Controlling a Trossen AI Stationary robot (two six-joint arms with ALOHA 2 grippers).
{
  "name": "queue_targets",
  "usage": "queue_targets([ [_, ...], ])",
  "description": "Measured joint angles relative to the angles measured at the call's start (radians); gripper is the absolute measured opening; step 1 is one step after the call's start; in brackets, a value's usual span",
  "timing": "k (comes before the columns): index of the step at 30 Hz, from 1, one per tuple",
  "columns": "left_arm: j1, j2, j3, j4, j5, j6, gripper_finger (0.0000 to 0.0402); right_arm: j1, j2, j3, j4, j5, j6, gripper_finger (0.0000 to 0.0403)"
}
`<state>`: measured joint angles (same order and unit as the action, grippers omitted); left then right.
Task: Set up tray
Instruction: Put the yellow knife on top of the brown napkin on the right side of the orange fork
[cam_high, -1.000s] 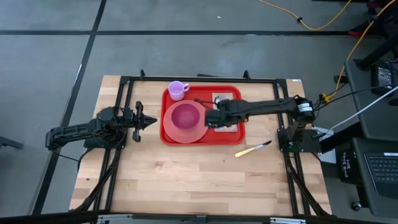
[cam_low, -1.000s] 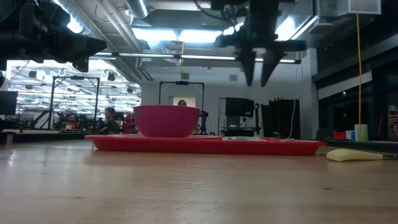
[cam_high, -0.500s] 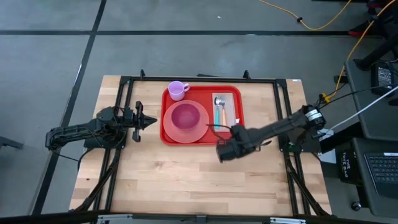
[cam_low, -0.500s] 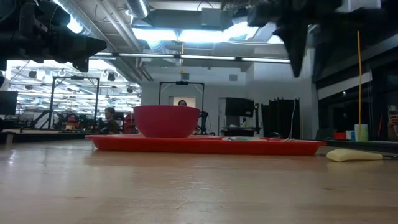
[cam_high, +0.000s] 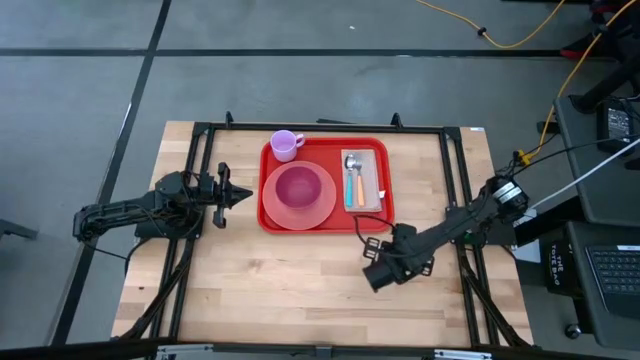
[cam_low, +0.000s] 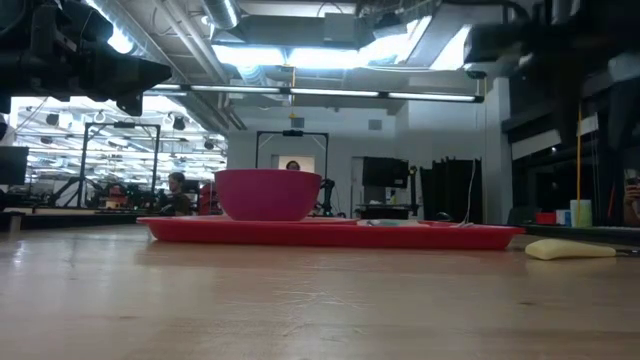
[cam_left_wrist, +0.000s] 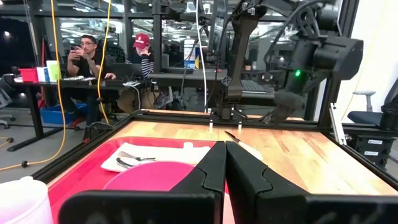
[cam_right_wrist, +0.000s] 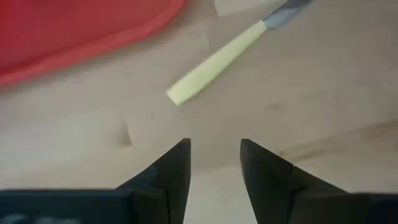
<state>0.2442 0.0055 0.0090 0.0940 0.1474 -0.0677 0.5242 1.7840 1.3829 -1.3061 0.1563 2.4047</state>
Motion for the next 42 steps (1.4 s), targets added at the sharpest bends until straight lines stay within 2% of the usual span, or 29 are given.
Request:
queue_targets([
  [9,0.0,0.0,0.0,0.0,0.0,0.001,0.0004,-0.087,0.0,-0.104,0.029,0.007,0.003,0.0143],
  [18,0.0,0.0,0.0,0.0,0.0,0.001,0.0004,-0.167,0.001,-0.284,0.293,0.006,0.002,0.0143],
  [21,0.0,0.0,0.0,0.0,0.0,0.001,0.0004,-0.174,0.001,-0.319,0.34,-0.035,0.005,0.0143],
  [28,0.0,0.0,0.0,0.0,0.0,0.0,0.0004,-0.174,0.001,-0.325,0.348,-0.054,0.006,0.0143],
  [34,0.0,0.0,0.0,0.0,0.0,0.0,0.0004,-0.171,0.001,-0.325,0.341,-0.156,0.003,0.0143],
  [42,0.0,0.0,0.0,0.0,0.0,0.0,0.0004,-0.137,0.001,-0.325,0.287,-0.158,-0.014,0.0143],
])
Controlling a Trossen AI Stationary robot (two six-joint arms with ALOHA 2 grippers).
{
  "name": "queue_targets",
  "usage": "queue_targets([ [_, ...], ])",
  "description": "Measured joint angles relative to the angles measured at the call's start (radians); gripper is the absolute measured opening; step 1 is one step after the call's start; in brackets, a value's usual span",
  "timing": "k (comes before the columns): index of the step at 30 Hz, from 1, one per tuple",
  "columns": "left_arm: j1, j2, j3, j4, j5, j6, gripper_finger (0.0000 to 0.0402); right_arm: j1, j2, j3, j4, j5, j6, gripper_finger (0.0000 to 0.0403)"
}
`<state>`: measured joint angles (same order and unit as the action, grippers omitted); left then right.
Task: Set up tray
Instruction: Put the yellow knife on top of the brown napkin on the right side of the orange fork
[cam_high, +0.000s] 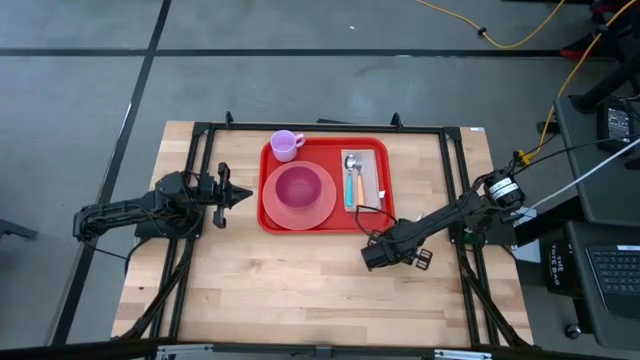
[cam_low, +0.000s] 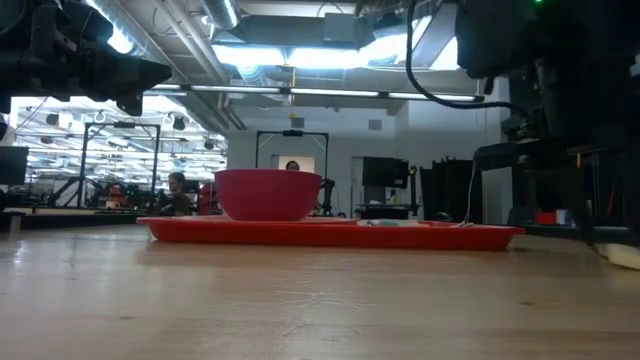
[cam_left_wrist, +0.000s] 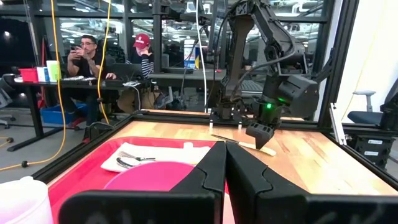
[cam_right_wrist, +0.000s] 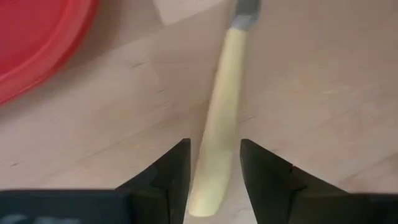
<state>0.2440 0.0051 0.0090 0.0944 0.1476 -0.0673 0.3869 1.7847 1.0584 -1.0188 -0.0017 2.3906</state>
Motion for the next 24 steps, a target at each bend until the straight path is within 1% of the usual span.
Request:
queue_targets([
  [12,0.0,0.0,0.0,0.0,0.0,0.0,0.0004,0.037,0.0,0.0,-0.064,0.0,-0.025,0.0143],
  [16,0.0,0.0,0.0,0.0,0.0,0.0,0.0004,0.036,0.0,0.0,-0.069,0.005,-0.109,0.0143],
  [21,0.0,0.0,0.0,0.0,0.0,-0.013,0.0004,0.035,0.0,0.0,-0.101,0.055,-0.166,0.0143],
  [24,0.0,0.0,0.0,0.0,0.0,-0.025,0.0004,0.035,-0.001,-0.013,-0.097,0.055,-0.197,0.0143],
])
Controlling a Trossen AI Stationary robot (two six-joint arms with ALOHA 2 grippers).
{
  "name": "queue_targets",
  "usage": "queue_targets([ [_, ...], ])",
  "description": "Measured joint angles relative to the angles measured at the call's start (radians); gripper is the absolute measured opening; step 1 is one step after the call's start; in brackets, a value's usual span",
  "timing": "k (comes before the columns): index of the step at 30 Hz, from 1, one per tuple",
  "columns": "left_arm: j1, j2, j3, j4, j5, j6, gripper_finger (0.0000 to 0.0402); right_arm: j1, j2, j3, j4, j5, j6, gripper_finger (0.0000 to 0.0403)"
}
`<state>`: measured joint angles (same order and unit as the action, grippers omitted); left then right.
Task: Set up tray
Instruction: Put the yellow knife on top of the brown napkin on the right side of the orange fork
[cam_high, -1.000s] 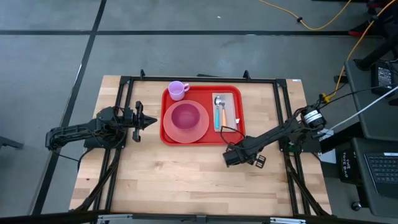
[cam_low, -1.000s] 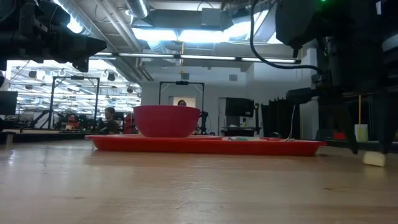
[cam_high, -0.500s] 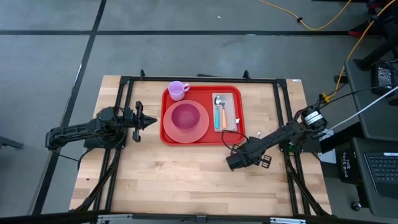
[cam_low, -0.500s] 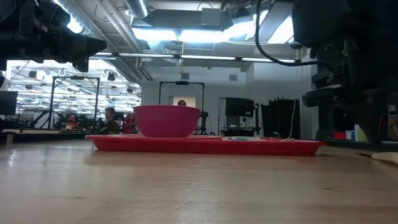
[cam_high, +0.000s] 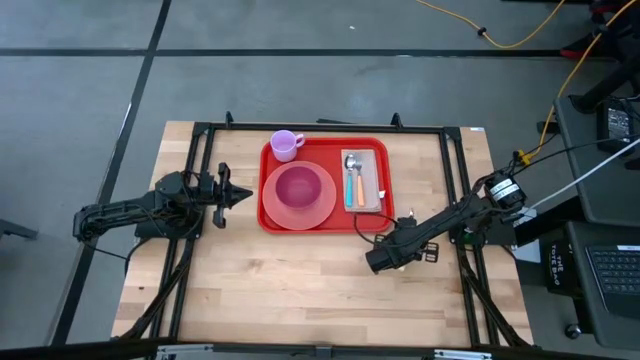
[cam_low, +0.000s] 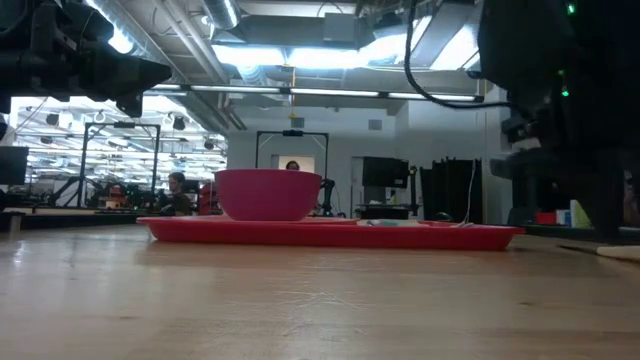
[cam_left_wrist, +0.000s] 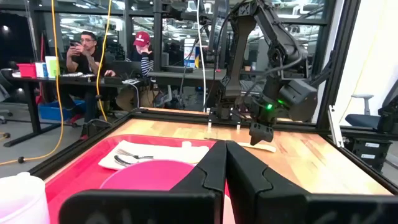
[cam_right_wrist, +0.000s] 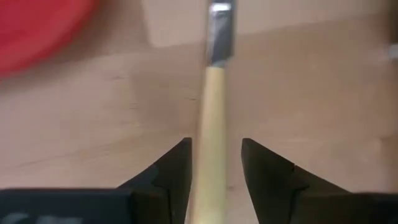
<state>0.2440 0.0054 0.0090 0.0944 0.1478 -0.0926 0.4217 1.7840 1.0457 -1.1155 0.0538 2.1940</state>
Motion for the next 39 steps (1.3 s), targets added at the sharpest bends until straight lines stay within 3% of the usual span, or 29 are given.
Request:
queue_targets([
  [10,0.0,0.0,0.0,0.006,0.0,0.001,0.0004,-0.001,-0.012,-0.135,0.155,-0.041,-0.082,0.0143],
  [17,0.0,0.0,0.0,0.013,0.0,0.001,0.0004,0.0,-0.026,-0.138,0.151,-0.022,-0.154,0.0143],
  [39,0.0,0.0,0.0,0.013,0.0,0.001,0.0004,0.001,-0.041,-0.172,0.185,0.021,-0.111,0.0143],
])
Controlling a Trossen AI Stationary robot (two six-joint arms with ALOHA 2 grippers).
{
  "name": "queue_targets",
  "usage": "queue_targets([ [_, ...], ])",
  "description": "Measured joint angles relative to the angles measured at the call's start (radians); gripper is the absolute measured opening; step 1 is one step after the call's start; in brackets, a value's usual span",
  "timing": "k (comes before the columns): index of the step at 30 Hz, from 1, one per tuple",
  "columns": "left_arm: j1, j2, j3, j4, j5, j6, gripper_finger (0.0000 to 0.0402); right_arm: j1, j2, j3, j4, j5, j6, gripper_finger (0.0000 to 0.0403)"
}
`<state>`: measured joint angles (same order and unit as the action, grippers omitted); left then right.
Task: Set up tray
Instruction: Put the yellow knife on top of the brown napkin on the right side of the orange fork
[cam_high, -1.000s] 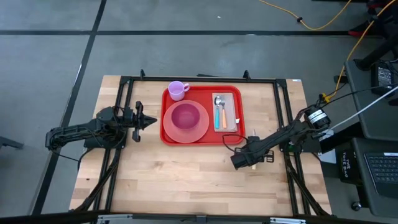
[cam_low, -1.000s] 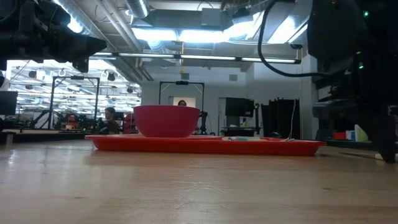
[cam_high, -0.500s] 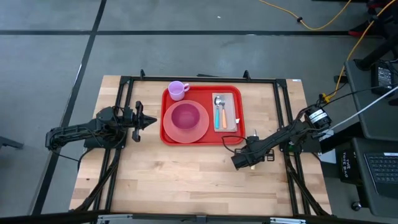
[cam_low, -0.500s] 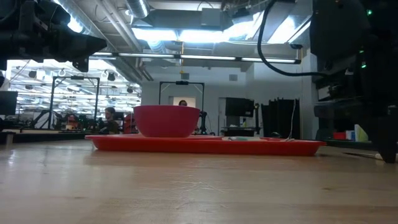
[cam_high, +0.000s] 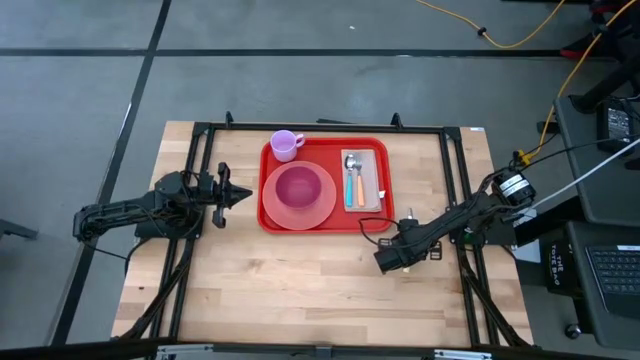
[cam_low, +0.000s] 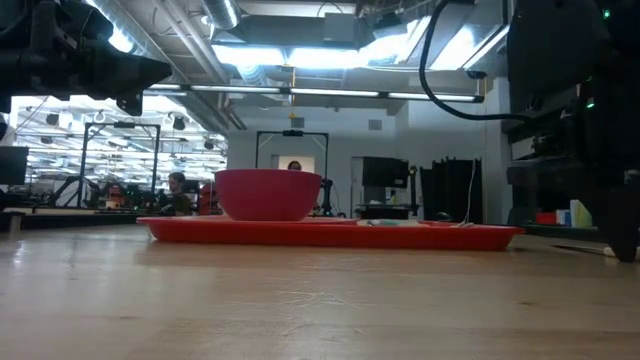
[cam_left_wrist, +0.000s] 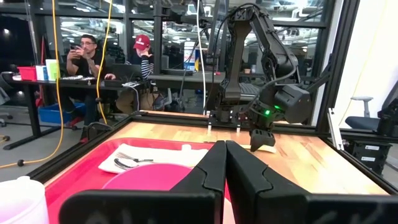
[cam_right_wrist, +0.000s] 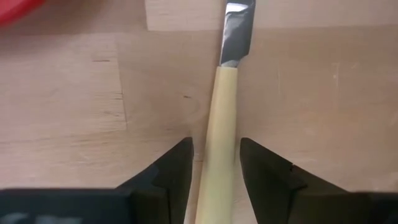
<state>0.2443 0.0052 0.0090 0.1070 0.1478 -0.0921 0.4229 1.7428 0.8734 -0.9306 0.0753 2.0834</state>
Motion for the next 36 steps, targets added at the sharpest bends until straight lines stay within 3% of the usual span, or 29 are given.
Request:
queue_targets([
  [9,0.0,0.0,0.0,0.0,0.0,0.0,0.0004,0.0,0.0,0.0,0.008,0.006,-0.037,0.0137],
  [17,0.0,0.0,0.0,0.0,0.0,0.0,0.0004,-0.001,0.0,0.001,0.021,0.013,-0.047,0.0061],
  [36,0.0,0.0,0.0,0.002,0.0,0.0,0.0004,-0.002,0.015,0.073,-0.097,-0.003,-0.012,0.0062],
])
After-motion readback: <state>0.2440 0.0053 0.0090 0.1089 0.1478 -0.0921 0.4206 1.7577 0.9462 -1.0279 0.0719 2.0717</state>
